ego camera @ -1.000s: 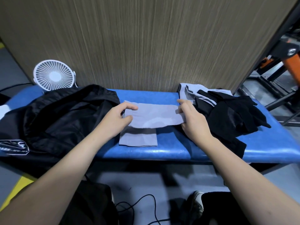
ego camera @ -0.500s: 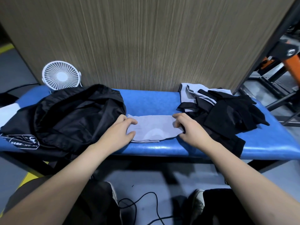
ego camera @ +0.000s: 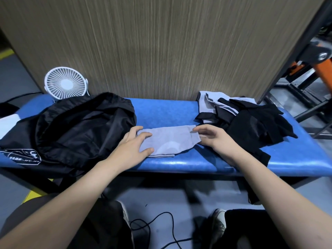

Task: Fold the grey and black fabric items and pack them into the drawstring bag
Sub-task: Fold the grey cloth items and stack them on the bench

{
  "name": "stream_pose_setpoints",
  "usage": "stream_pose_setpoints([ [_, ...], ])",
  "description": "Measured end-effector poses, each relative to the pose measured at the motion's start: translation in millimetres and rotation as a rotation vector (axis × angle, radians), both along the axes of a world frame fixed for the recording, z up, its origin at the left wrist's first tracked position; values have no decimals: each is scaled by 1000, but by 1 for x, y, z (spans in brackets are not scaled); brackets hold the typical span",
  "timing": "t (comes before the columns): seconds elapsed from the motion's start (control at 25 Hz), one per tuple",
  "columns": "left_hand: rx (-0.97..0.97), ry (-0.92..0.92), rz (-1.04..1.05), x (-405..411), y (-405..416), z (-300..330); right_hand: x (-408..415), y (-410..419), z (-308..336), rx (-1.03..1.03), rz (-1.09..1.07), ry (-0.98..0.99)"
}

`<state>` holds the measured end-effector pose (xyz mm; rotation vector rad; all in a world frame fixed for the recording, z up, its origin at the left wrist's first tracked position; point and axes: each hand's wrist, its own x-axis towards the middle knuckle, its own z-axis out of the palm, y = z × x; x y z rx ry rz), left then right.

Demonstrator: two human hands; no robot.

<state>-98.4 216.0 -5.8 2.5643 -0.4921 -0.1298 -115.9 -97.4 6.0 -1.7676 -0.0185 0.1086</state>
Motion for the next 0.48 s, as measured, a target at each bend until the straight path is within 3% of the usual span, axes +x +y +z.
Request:
stream_pose_setpoints([
  [0.16, -46, -2, -14, 2, 2, 0, 0, -4, 0, 146, -41, 149],
  [0.48, -111, -10, -99, 8, -14, -1, 3, -3, 5, -146, -230, 32],
])
